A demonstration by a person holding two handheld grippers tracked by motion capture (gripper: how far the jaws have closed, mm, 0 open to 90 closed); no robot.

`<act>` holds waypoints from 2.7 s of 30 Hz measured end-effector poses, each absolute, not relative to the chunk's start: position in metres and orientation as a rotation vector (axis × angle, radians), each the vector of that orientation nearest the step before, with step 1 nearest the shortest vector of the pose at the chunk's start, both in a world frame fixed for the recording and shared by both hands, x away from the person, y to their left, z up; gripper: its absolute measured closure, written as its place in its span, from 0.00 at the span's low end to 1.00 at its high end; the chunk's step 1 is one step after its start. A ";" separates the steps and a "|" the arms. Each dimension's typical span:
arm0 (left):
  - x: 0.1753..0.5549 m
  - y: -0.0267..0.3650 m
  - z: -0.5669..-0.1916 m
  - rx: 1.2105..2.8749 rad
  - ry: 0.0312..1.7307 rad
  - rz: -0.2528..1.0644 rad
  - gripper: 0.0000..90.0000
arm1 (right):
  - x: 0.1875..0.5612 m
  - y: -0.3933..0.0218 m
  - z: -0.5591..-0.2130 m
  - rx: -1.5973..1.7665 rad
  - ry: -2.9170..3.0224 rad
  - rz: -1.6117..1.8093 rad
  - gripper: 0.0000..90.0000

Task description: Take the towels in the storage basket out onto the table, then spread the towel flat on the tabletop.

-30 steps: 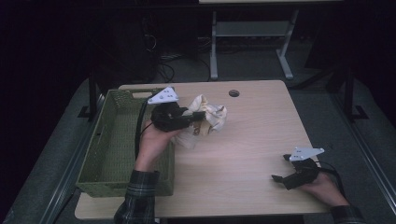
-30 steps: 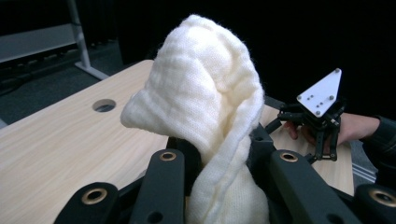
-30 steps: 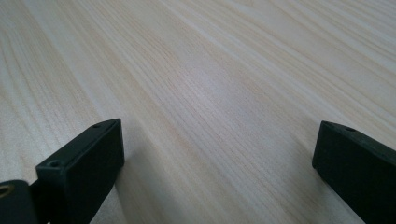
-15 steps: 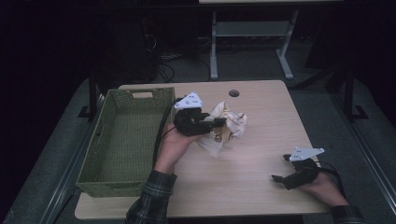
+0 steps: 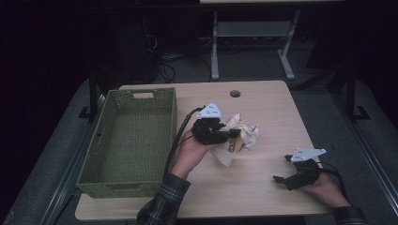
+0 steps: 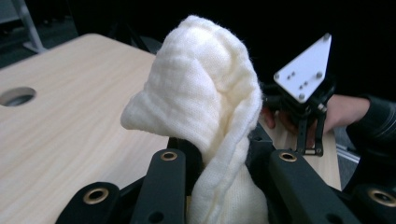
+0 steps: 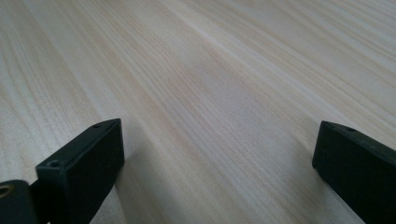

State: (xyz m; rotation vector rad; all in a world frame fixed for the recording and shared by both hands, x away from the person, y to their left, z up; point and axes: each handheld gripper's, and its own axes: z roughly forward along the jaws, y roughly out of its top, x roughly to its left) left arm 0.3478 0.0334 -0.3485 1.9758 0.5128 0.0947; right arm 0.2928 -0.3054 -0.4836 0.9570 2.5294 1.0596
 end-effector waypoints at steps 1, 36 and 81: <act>0.348 0.030 -0.351 1.986 0.507 0.097 0.82 | 0.293 -0.305 -0.484 0.958 2.530 1.060 0.02; 0.342 -0.031 -0.458 2.219 0.498 0.068 0.54 | 0.293 -0.305 -0.483 0.958 2.532 1.059 0.02; 0.312 0.043 -0.448 2.189 0.653 0.148 0.55 | 0.292 -0.305 -0.483 0.964 2.531 1.061 0.02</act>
